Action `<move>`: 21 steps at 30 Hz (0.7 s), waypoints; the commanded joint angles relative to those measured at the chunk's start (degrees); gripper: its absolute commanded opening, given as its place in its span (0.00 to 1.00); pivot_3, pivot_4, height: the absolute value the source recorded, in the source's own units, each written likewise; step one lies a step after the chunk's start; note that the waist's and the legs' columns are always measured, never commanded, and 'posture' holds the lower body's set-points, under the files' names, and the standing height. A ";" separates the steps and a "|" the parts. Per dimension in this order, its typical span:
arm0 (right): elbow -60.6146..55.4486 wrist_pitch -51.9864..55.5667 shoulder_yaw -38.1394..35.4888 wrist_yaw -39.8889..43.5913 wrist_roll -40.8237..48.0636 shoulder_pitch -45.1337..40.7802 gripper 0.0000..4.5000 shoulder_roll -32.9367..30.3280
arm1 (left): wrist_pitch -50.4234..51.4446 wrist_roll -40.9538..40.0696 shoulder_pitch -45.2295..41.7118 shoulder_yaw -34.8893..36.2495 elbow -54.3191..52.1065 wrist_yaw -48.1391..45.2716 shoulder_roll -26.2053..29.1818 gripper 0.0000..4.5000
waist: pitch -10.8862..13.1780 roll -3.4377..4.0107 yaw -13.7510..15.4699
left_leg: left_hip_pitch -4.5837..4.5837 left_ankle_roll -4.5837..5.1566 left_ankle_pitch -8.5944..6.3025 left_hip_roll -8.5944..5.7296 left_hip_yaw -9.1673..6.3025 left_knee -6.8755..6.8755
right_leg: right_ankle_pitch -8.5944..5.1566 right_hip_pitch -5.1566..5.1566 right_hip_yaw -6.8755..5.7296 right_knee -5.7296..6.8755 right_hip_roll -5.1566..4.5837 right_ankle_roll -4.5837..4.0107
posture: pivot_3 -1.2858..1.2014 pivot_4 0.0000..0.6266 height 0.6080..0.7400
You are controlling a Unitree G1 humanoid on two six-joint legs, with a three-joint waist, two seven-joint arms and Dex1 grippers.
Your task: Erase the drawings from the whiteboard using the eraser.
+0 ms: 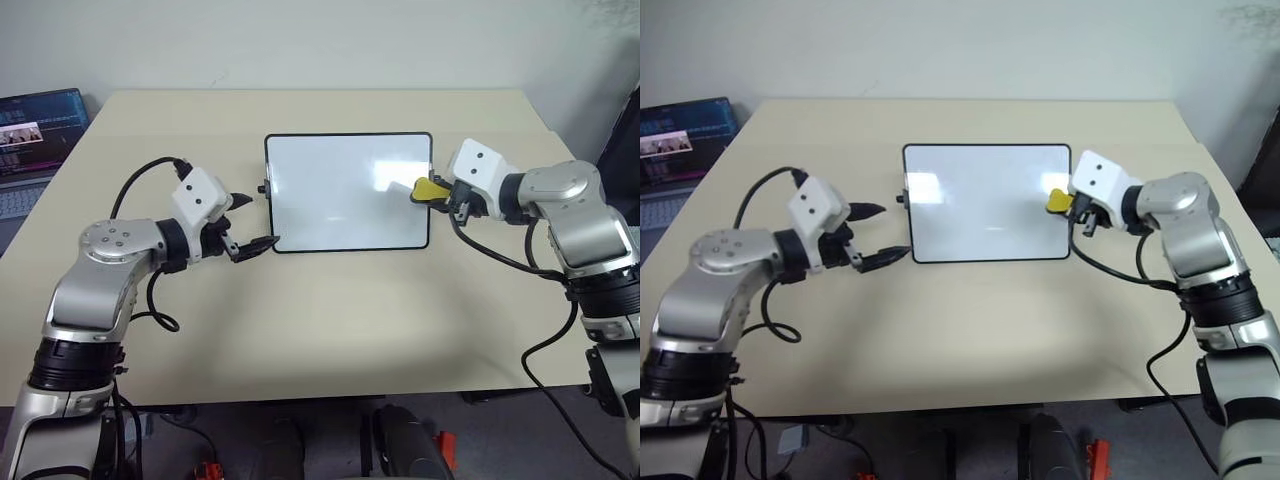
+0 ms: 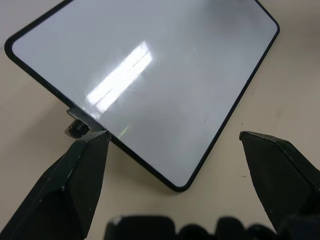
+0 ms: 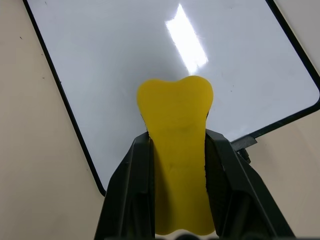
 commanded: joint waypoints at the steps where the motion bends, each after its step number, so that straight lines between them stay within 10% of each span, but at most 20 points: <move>1: 0.73 2.45 -5.07 -3.37 0.25 1.67 0.22 -2.28 | -1.35 -0.43 -2.43 -1.14 -1.47 -0.77 -1.29 1.00 | -0.01 -0.01 0.07 | 0.00 0.00 0.00 -0.01 0.00 0.01 | 0.00 0.01 0.00 0.00 0.00 0.00 | 0.52 0.24 1.00; 21: -0.87 27.71 -24.86 -16.95 5.81 23.93 0.22 -7.78 | -8.17 2.24 -15.19 -17.81 8.67 -8.31 -21.33 1.00 | -0.03 0.03 1.48 | 0.29 0.09 -0.04 -0.04 0.05 0.70 | 0.01 0.67 -0.03 0.08 0.00 0.04 | 0.52 0.24 1.00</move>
